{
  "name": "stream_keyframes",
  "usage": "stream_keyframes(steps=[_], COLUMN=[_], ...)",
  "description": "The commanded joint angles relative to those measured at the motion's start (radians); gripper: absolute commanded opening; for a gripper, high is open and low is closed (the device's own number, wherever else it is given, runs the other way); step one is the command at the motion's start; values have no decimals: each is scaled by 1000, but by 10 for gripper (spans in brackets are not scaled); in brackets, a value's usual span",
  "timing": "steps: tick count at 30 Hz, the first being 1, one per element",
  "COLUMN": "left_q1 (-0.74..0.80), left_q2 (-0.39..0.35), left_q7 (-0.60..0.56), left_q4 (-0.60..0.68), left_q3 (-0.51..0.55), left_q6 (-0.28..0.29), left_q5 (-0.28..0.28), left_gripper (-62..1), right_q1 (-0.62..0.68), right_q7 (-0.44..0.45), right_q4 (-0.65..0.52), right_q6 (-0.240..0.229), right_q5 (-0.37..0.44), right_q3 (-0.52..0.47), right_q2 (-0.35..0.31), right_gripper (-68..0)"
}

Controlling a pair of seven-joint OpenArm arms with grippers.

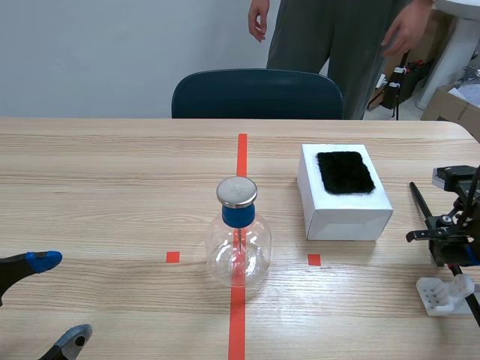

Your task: Do the electroscope experiment. pick up the black charging rod

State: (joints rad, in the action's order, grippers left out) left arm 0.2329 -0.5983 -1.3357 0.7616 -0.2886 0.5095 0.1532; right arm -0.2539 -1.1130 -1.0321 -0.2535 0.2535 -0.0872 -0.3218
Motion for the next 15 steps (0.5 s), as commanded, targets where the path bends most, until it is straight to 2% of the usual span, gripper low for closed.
stream_keyframes(steps=[1, 15], left_q1=[-3, -3], left_q2=[-3, -3], left_q7=[-11, -11], left_q4=[18, 18], left_q3=[0, 0], left_q6=[2, 2], left_q5=[-10, -10], left_gripper=[14, 14], right_q1=[-11, -3], right_q7=[-3, -3], right_q4=[3, 3], right_q6=[0, 0], right_q5=[1, -1], right_q3=[3, 3], right_q2=[-16, -16], right_gripper=[-492, -634])
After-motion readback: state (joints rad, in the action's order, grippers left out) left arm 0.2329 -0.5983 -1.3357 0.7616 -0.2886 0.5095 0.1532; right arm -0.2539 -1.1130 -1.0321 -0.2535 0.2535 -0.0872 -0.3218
